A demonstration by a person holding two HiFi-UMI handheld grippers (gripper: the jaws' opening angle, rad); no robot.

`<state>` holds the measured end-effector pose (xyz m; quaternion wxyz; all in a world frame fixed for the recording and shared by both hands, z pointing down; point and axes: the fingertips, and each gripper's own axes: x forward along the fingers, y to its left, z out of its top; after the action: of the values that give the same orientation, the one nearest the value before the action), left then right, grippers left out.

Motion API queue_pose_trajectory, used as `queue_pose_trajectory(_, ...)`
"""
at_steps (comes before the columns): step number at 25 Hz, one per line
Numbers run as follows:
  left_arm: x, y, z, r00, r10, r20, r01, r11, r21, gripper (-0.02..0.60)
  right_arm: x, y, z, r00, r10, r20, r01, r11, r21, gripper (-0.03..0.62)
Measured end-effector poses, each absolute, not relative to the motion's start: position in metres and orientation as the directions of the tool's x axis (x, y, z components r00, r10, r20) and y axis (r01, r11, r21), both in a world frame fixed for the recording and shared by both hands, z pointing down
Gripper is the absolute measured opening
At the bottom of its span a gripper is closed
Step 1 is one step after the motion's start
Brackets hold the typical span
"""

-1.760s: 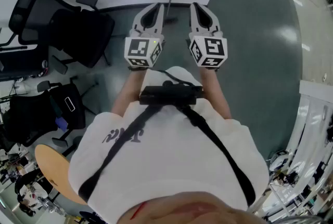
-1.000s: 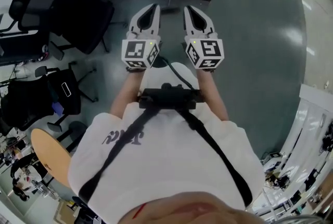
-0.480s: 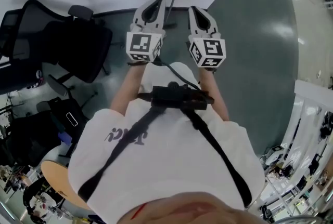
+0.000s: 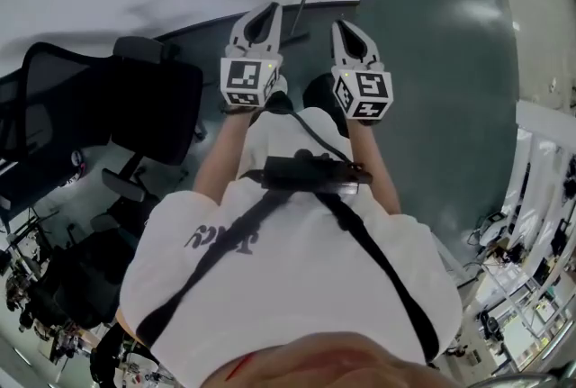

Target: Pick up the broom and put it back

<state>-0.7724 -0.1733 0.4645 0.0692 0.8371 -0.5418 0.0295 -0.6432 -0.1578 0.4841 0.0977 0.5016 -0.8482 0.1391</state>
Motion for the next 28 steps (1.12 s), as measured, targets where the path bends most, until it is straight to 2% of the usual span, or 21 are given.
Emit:
queue_pose_trajectory(6, -0.775, -0.192, 0.485, 0.405, -0.908, 0.104, -0.91, -0.39, 0.144, 0.012, -0.645, -0.178, 0.525, -0.493, -0.786, 0.373, -0.87, 0.457, -0.187, 0.009)
queue_pose_trajectory(18, -0.736, -0.238, 0.571, 0.386, -0.887, 0.255, -0.921, -0.353, 0.165, 0.012, -0.63, -0.221, 0.626, -0.517, -0.665, 0.539, -0.844, 0.5, -0.194, 0.009)
queue_pose_trajectory(28, -0.715, -0.288, 0.651, 0.378, -0.863, 0.336, -0.925, -0.337, 0.174, 0.012, -0.609, -0.282, 0.716, -0.5, -0.627, 0.597, -0.856, 0.46, -0.235, 0.011)
